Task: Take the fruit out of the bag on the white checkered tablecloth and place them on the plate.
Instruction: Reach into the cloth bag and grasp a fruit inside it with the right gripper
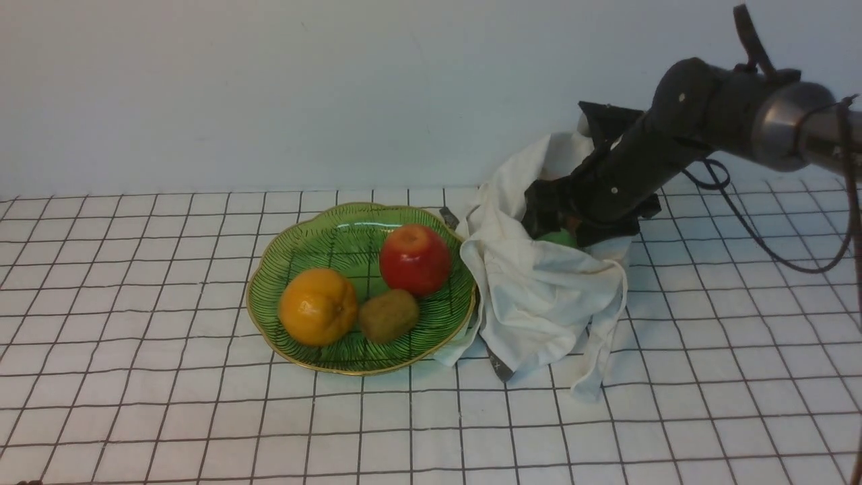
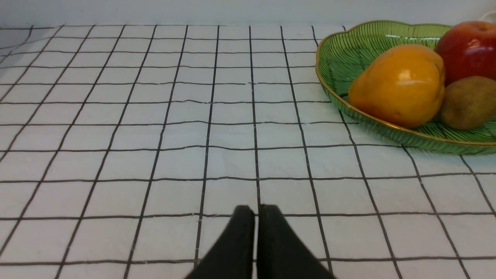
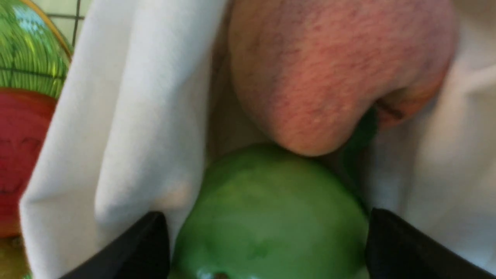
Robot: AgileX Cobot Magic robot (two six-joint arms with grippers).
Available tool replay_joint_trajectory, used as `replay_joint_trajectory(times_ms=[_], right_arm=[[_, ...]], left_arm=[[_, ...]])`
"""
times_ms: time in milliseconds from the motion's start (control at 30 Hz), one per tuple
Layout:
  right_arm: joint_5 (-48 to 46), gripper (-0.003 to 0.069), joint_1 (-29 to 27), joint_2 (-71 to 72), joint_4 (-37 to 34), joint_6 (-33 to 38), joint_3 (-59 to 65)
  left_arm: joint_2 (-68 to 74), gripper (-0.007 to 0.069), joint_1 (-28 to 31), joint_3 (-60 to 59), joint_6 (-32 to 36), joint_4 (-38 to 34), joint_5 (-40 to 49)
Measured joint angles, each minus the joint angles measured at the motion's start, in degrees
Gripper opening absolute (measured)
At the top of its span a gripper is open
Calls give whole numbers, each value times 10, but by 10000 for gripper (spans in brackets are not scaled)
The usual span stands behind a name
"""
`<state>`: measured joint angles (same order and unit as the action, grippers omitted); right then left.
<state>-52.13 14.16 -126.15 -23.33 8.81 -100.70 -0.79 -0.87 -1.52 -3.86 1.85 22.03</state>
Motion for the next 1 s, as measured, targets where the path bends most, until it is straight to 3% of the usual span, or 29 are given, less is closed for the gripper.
replay_joint_trajectory(times_ms=[633,933,967,1000], right_arm=[[-6,561,7,-9,28,-1,-10],[-22,546,10,14,86,-1,-5],[-27,526,10,19,95,-5,-5],[-32,442,10,26,110,-7,-5]], left_arm=[[0,-5,0,0,0,0,0],[0,-5,0,0,0,0,0],[0,-5,0,0,0,0,0],[0,-5,0,0,0,0,0]])
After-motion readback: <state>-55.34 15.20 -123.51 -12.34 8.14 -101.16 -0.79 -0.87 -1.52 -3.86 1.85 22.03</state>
